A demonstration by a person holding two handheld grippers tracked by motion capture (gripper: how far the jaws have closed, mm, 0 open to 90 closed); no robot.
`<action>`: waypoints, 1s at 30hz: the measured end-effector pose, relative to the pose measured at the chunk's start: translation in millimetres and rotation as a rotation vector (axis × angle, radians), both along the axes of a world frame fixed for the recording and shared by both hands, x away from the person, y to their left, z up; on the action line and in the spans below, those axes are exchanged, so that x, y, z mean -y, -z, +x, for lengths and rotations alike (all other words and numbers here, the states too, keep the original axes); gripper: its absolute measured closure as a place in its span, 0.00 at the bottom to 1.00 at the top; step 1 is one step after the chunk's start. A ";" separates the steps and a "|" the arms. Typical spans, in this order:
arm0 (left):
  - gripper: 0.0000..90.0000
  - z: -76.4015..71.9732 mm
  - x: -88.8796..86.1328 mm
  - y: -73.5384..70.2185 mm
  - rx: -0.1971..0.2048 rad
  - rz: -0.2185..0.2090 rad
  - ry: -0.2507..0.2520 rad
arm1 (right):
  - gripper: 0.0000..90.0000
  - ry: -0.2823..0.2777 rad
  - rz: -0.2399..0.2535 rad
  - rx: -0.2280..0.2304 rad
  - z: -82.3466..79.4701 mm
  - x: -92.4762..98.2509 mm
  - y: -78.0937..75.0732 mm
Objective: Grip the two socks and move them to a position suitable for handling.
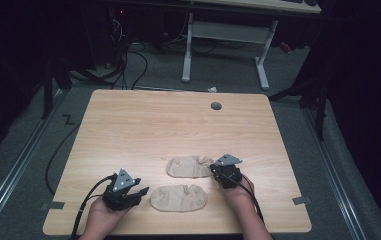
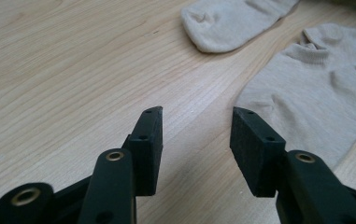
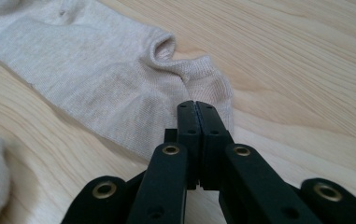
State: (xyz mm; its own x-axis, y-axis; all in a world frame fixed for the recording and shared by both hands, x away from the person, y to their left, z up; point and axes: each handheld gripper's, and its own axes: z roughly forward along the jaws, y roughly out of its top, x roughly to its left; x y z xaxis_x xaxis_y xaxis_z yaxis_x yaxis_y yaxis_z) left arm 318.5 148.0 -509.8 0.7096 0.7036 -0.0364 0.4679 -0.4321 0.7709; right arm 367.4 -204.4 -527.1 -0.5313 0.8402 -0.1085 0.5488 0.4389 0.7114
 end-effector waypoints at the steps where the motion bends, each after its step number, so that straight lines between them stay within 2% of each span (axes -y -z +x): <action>1: 0.60 2.2 -0.1 -0.3 0.007 -0.001 -0.017 | 0.99 -0.024 -0.002 0.003 1.0 -7.1 0.3; 4: 0.59 4.8 0.8 -0.6 0.019 -0.001 -0.044 | 0.99 -0.050 -0.004 0.004 1.3 -13.8 0.5; 5: 0.58 8.6 2.5 -2.1 0.033 -0.010 -0.073 | 0.99 -0.064 -0.023 0.008 1.9 -18.2 -0.1; 8: 0.58 12.8 5.6 -3.5 0.042 -0.019 -0.087 | 0.95 -0.069 -0.014 0.005 2.2 -16.9 -2.1; 9: 0.57 15.4 7.8 -3.8 0.051 -0.012 -0.090 | 0.92 -0.053 0.022 0.013 1.1 -10.4 -6.2; 10: 0.57 18.4 10.0 -3.6 0.057 -0.010 -0.095 | 0.92 -0.053 0.022 0.013 1.1 -10.4 -6.2; 13: 0.57 29.4 16.2 -1.6 0.048 -0.016 -0.110 | 0.89 -0.016 0.082 0.025 -1.9 1.9 -12.4; 14: 0.55 35.9 19.9 0.1 0.041 -0.019 -0.122 | 0.82 0.001 0.112 0.031 -3.6 9.1 -14.5; 19: 0.53 47.9 32.8 2.1 0.039 -0.006 -0.111 | 0.78 0.037 0.134 0.032 -6.4 18.4 -17.4; 22: 0.54 54.6 41.0 3.2 0.038 -0.007 -0.099 | 0.78 0.050 0.112 0.049 -6.6 15.9 -17.1; 25: 0.57 61.0 48.1 4.3 0.024 -0.005 -0.085 | 0.75 0.058 0.091 0.050 -1.8 7.4 -15.7; 27: 0.60 65.6 52.2 6.5 0.009 -0.007 -0.080 | 0.72 0.065 0.093 0.025 3.9 -1.0 -11.2; 28: 0.60 67.3 53.1 7.6 -0.005 -0.009 -0.077 | 0.72 0.065 0.093 0.025 3.9 -1.0 -11.2; 29: 0.67 71.8 54.4 11.3 -0.029 -0.005 -0.074 | 0.72 0.060 0.091 0.001 6.5 -4.6 -8.0; 30: 0.68 74.6 54.2 14.1 -0.051 -0.011 -0.068 | 0.72 0.065 0.085 -0.009 7.2 -6.1 -6.7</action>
